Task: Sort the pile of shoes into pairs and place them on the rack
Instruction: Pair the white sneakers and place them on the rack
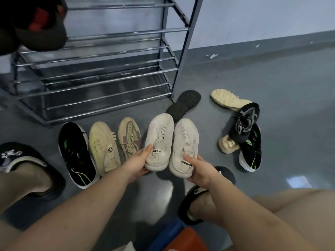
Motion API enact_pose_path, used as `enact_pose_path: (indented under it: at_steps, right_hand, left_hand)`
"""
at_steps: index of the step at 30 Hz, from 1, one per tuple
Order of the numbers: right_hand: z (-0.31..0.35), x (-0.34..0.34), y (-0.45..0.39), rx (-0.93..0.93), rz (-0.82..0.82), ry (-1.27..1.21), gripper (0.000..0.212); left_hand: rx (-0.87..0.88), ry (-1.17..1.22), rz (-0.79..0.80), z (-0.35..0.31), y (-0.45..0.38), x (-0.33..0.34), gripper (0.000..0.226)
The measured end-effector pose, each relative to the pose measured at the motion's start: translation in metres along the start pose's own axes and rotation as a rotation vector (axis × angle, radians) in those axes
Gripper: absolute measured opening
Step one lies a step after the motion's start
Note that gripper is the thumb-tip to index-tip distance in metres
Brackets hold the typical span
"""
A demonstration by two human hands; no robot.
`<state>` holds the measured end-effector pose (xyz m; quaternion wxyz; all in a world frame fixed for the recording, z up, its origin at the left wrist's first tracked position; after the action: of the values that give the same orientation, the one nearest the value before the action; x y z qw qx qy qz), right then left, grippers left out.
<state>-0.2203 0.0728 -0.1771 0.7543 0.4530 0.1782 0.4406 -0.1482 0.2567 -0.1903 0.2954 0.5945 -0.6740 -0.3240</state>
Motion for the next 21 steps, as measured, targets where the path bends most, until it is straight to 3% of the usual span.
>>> enact_pose_path:
  at_steps: [6,14,18,21]
  right_hand:
    - [0.021,0.037,0.019,-0.089,0.104,0.019,0.043]
    - [0.076,0.093,0.05,-0.262,0.179,0.054,0.039]
    - [0.104,0.11,0.065,-0.314,0.213,0.041,0.033]
    - [0.127,0.111,0.078,-0.334,0.226,0.1,0.025]
  left_hand:
    - [0.1,0.085,0.023,-0.018,0.018,-0.029,0.042]
    - [0.317,0.237,0.004,-0.073,0.052,-0.049,0.041]
    - [0.455,0.274,-0.022,-0.107,0.067,-0.055,0.026]
    - [0.511,0.242,-0.025,-0.126,0.077,-0.051,0.035]
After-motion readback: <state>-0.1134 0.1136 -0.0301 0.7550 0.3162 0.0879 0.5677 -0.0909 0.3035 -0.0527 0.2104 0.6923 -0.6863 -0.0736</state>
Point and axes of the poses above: each hand's wrist, its own y-axis away from the middle knuckle, its own x-axis out of the palm, z = x × y, the point moved 6 cm from there along -y, towards the middle knuckle, and after that the axes turned 9 degrees about -z, right-handed, at the moved point
